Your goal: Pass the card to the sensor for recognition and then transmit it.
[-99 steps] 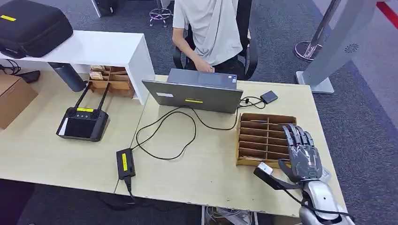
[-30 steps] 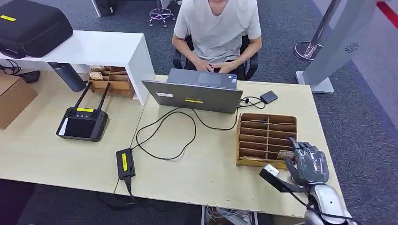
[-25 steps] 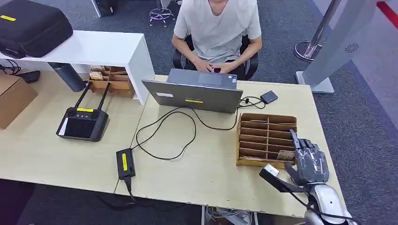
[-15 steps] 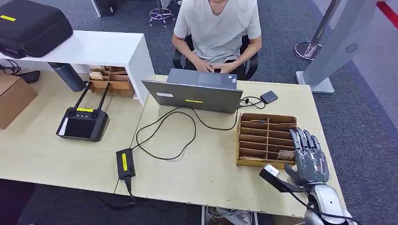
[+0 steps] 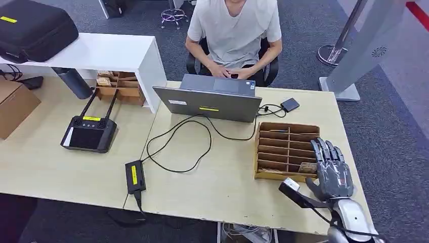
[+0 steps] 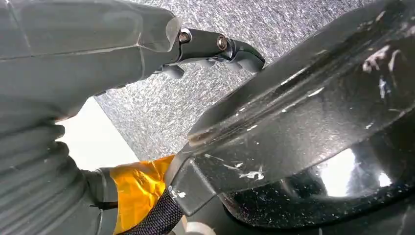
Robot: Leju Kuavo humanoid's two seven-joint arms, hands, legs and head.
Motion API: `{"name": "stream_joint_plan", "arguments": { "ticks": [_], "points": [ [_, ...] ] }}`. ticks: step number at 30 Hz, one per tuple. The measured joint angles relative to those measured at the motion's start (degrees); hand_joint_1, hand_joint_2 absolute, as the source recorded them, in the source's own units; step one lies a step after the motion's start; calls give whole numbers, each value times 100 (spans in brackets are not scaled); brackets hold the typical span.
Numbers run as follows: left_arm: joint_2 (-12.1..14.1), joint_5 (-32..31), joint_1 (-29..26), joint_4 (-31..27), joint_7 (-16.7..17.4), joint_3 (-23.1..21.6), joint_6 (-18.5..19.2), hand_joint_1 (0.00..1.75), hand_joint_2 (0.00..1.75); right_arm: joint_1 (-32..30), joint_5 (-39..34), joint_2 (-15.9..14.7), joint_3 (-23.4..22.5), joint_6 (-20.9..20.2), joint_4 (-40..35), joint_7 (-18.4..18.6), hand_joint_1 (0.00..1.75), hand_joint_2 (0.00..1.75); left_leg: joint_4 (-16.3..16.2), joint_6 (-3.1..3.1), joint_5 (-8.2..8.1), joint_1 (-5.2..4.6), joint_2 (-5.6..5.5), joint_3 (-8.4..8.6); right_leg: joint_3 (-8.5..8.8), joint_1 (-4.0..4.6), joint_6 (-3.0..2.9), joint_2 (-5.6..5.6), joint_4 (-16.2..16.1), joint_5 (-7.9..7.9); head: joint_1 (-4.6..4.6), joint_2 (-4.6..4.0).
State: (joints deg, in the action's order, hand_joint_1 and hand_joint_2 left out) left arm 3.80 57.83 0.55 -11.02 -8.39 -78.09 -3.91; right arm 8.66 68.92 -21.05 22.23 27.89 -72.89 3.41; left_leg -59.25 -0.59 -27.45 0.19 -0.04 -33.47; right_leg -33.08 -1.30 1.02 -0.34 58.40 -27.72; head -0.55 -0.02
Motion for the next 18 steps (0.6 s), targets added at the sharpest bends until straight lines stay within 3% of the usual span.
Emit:
{"name": "stream_joint_plan", "arguments": {
  "ticks": [8, 10, 11, 18],
  "points": [
    [0, -4, 0, 0, 0, 0, 0, 0, 175, 5, 2, 17, 4, -9, 28, 0, 0, 175, 0, 0, 0, 0, 0, 0, 0, 0, 0, 0, 0, 0, 0, 0],
    [0, -4, 0, 0, 0, 0, 0, 0, 175, 7, -4, 24, 4, -13, 39, 0, 96, 175, 0, 0, 0, 0, 0, 0, 0, 0, 0, 0, 0, 0, 0, 0],
    [0, -4, 1, 0, 0, 0, 0, 0, 175, 8, -22, 24, 7, -13, 42, 0, 175, 175, 0, 0, 0, 0, 0, 0, 0, 0, 0, 0, 0, 0, 0, 0],
    [0, -4, 1, 0, 2, 0, -2, 0, 175, 15, -107, 28, 17, -11, 42, 0, 175, 175, 0, 0, 0, 0, 0, 0, 0, 0, 0, 0, 0, 0, -2, 0]
  ]
}}
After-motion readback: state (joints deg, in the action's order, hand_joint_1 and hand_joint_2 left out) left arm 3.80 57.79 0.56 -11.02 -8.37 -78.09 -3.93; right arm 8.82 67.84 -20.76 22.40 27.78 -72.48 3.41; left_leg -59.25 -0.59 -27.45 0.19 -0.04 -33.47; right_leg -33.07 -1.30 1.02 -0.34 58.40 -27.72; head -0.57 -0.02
